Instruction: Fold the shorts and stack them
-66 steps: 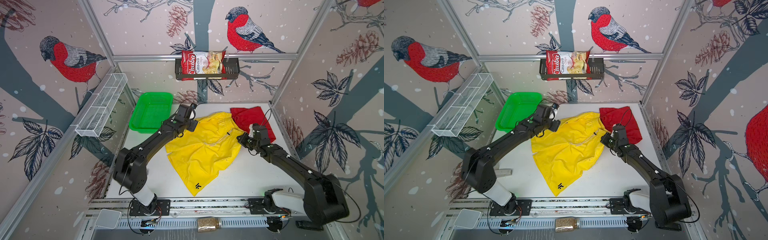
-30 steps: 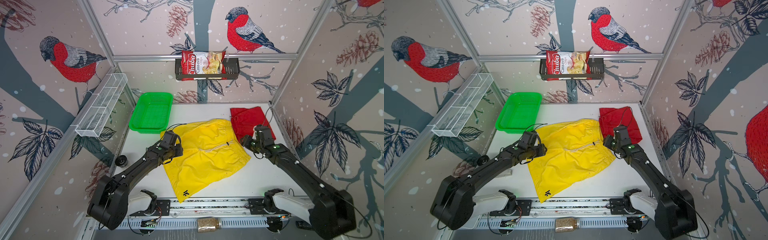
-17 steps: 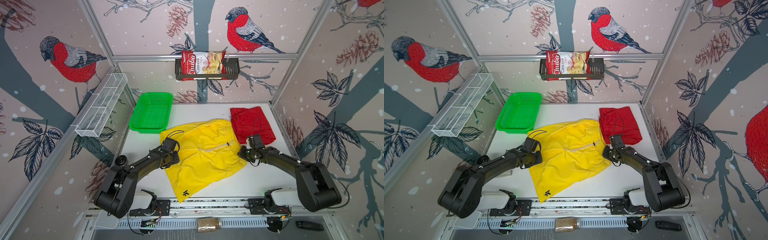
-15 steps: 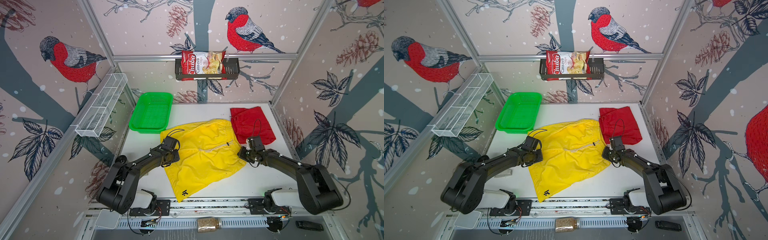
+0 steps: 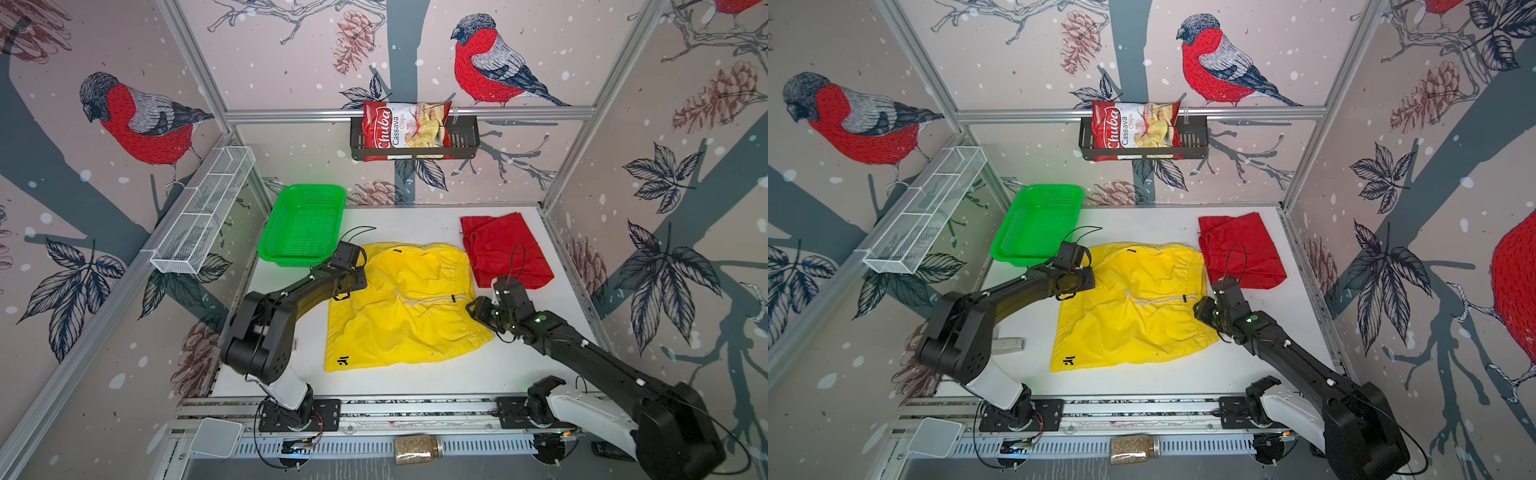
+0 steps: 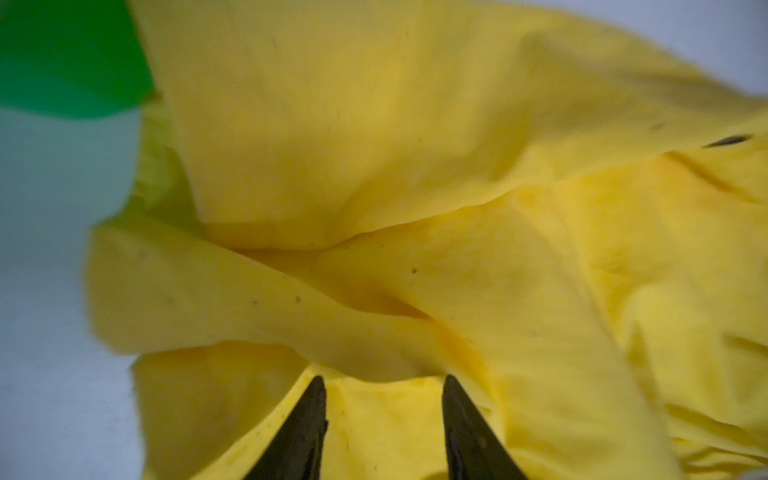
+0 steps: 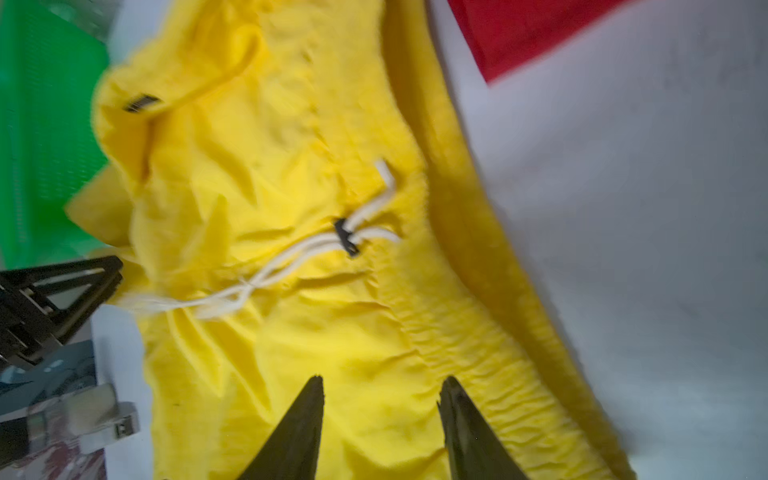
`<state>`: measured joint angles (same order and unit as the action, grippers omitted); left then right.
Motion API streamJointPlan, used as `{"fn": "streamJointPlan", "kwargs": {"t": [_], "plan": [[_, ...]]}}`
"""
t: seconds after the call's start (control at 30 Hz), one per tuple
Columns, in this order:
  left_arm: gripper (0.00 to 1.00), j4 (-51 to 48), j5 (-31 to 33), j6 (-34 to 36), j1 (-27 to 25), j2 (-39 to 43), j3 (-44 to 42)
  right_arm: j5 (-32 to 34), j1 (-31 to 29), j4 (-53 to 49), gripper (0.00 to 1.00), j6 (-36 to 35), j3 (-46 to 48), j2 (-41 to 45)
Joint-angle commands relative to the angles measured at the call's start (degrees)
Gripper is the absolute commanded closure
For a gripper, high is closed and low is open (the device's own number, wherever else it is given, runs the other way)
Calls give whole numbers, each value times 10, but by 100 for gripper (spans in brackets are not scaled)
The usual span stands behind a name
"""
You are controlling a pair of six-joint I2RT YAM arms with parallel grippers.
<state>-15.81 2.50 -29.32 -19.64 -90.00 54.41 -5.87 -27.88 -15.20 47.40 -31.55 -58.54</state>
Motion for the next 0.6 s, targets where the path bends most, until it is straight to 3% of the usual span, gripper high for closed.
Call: {"fn": "streamJointPlan", "kwargs": {"t": [0.0, 0.17, 0.3, 0.57], "plan": [[54, -67, -13, 8, 12, 62, -15, 6, 12, -11, 51, -49, -38, -14], [58, -66, -51, -10, 58, 152, -104, -80, 34, 45, 53, -78, -67, -110], [63, -45, -88, -25, 73, 171, -157, -98, 22, 69, 55, -84, -58, -183], [68, -7, -131, -32, 73, 180, -189, -71, 12, 75, 56, -33, 82, -158]]}}
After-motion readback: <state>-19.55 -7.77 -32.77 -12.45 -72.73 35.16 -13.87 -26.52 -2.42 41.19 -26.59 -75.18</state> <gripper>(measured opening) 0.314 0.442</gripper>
